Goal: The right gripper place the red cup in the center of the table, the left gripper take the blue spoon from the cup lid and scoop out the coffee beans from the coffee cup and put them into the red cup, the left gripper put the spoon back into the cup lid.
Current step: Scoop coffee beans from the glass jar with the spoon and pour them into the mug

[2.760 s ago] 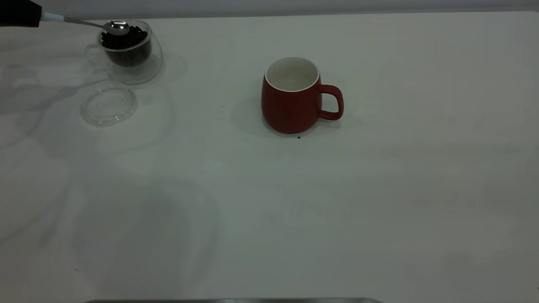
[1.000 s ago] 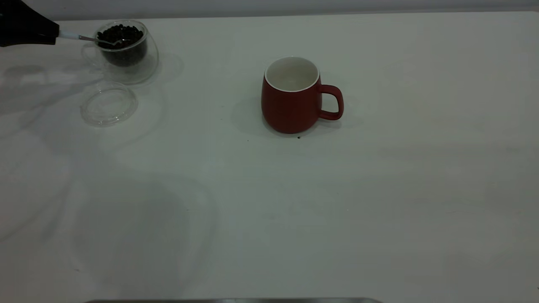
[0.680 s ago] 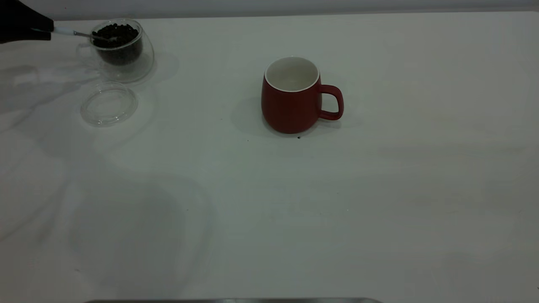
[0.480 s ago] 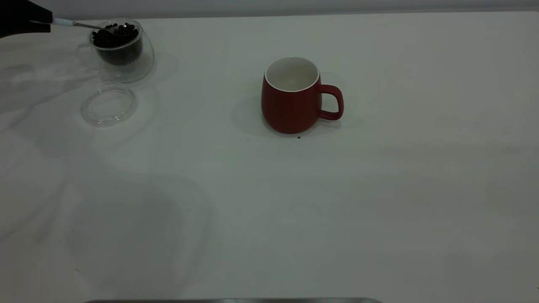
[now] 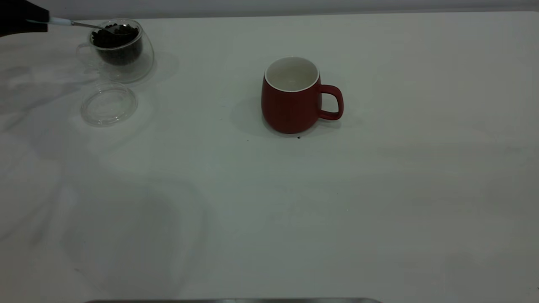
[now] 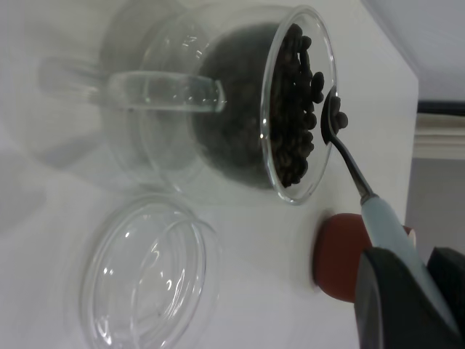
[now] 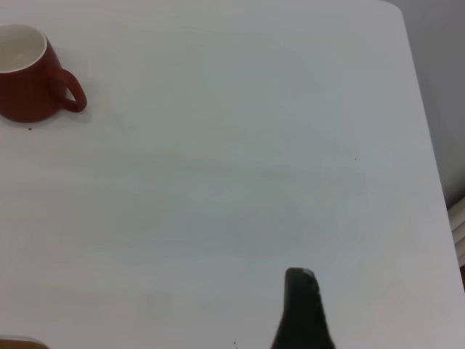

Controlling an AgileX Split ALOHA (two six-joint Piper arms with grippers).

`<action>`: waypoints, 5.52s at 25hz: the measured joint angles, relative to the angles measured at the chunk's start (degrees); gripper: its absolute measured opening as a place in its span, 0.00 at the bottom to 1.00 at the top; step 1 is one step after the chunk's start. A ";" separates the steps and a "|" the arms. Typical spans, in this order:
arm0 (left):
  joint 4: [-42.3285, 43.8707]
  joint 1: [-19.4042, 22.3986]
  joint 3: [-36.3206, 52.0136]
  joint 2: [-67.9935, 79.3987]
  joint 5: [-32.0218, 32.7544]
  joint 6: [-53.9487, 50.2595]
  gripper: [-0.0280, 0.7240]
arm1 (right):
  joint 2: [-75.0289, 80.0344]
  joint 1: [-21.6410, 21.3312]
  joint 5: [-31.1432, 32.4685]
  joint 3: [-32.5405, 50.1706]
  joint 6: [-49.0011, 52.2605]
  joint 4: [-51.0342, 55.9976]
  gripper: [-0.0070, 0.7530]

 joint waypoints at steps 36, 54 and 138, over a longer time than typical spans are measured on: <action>1.51 -0.35 0.00 -3.92 0.44 -3.31 0.20 | 0.00 0.00 0.00 0.00 0.00 0.00 0.79; 1.38 -4.39 14.49 -8.82 0.38 2.10 0.20 | 0.00 0.00 0.00 0.00 0.00 0.00 0.79; -4.91 -31.39 15.48 -8.82 -8.47 45.01 0.20 | 0.00 0.00 0.00 0.00 0.00 0.00 0.79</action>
